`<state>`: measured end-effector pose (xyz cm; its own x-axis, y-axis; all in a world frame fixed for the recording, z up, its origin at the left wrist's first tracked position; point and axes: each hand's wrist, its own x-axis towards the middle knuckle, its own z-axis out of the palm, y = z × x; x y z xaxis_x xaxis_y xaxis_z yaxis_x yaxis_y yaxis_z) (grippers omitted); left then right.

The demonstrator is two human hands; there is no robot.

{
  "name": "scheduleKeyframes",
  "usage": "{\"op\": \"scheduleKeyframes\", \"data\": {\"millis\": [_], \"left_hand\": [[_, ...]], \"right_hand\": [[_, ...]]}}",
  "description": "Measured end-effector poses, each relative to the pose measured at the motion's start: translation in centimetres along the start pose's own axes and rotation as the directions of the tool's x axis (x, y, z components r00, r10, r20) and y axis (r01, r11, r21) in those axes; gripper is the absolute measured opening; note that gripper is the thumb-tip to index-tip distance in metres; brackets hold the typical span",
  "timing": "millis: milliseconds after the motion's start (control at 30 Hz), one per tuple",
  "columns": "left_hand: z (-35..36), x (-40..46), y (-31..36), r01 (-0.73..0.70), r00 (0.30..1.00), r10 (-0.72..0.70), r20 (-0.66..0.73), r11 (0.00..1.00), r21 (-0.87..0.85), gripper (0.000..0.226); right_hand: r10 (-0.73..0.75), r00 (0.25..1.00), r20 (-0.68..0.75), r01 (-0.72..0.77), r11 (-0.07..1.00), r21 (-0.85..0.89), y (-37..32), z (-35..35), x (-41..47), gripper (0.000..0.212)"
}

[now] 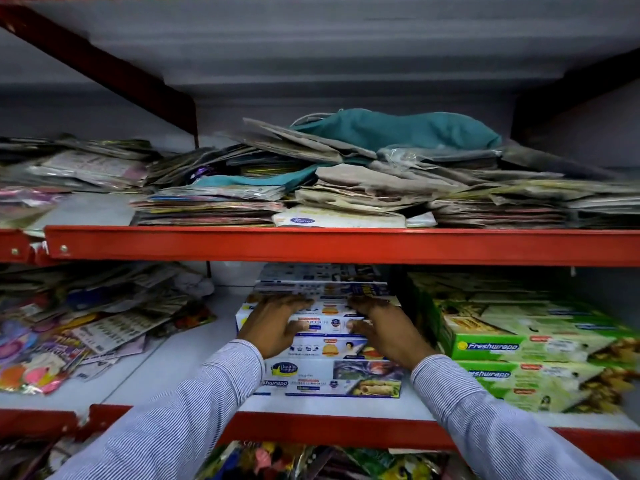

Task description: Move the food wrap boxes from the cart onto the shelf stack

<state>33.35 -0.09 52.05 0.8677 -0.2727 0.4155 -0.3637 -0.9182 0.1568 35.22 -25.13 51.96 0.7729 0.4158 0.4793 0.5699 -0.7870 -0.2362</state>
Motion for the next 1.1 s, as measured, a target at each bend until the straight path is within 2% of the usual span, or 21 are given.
{"op": "scheduleKeyframes", "data": {"millis": [333, 500, 600, 700, 767, 1000, 1100], "left_hand": [[0.4, -0.5, -0.8, -0.037, 0.998, 0.04, -0.042, 0.995, 0.089, 0.047], [1.1, -0.5, -0.6, -0.047, 0.997, 0.053, -0.064, 0.994, 0.104, 0.048], [1.9, -0.7, -0.8, -0.046, 0.992, 0.069, -0.11, 0.979, 0.198, 0.05], [3.7, -1.7, -1.1, -0.044, 0.959, 0.128, -0.252, 0.948, 0.315, 0.063], [5.4, -2.1, -1.5, -0.043, 0.939, 0.17, -0.298, 0.921, 0.388, 0.07], [8.7, -1.7, -2.7, 0.008, 0.921, 0.183, -0.343, 0.874, 0.486, 0.069], [7.6, -2.1, -2.1, -0.002, 0.941, 0.17, -0.294, 0.869, 0.495, 0.069]], "right_hand": [[-0.095, 0.993, -0.075, 0.089, 0.993, -0.073, 0.0, 1.1, 0.1, 0.043], [-0.117, 0.992, -0.047, 0.111, 0.987, -0.114, 0.7, 1.2, 0.3, 0.044], [-0.137, 0.985, -0.103, 0.12, 0.98, -0.158, 0.5, 1.9, -0.2, 0.048], [-0.167, 0.941, -0.294, 0.078, 0.954, -0.29, -0.3, 4.0, -1.2, 0.058], [-0.177, 0.916, -0.359, 0.046, 0.938, -0.345, -0.6, 5.8, -1.6, 0.065], [-0.129, 0.927, -0.352, -0.046, 0.892, -0.449, 0.9, 9.5, -1.1, 0.069], [-0.135, 0.929, -0.344, -0.032, 0.898, -0.439, 0.4, 8.9, -1.3, 0.069]]}}
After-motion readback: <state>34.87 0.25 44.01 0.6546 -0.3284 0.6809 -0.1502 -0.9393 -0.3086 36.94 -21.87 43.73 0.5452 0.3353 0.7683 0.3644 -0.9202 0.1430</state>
